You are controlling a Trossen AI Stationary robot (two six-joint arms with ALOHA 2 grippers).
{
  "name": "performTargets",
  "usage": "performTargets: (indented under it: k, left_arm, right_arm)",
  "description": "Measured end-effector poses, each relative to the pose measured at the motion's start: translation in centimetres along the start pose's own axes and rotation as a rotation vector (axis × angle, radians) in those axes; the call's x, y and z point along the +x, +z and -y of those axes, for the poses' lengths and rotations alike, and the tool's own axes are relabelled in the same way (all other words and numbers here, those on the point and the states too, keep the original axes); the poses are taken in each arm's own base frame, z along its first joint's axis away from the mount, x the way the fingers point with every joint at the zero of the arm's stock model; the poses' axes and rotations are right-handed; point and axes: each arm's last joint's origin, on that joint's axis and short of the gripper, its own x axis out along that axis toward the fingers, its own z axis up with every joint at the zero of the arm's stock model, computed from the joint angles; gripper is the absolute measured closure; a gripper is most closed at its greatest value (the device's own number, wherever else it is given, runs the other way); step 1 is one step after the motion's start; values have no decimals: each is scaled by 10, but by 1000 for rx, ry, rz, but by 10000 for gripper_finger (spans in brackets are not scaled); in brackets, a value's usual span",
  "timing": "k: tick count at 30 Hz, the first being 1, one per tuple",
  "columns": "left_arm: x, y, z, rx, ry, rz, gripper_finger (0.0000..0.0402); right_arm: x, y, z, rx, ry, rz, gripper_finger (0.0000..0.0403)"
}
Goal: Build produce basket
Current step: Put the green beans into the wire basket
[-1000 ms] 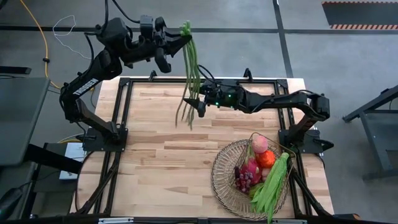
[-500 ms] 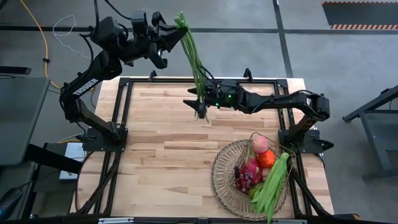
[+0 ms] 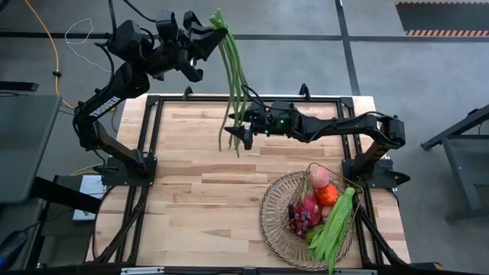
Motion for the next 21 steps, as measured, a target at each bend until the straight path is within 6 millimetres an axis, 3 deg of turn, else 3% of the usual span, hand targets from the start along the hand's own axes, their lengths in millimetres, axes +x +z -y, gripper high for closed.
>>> performTargets:
  k: [21]
  left_arm:
    - [0, 3, 1, -23, -12, 29, 381]
  right_arm:
    - [0, 5, -1, -15, -6, 56, 177]
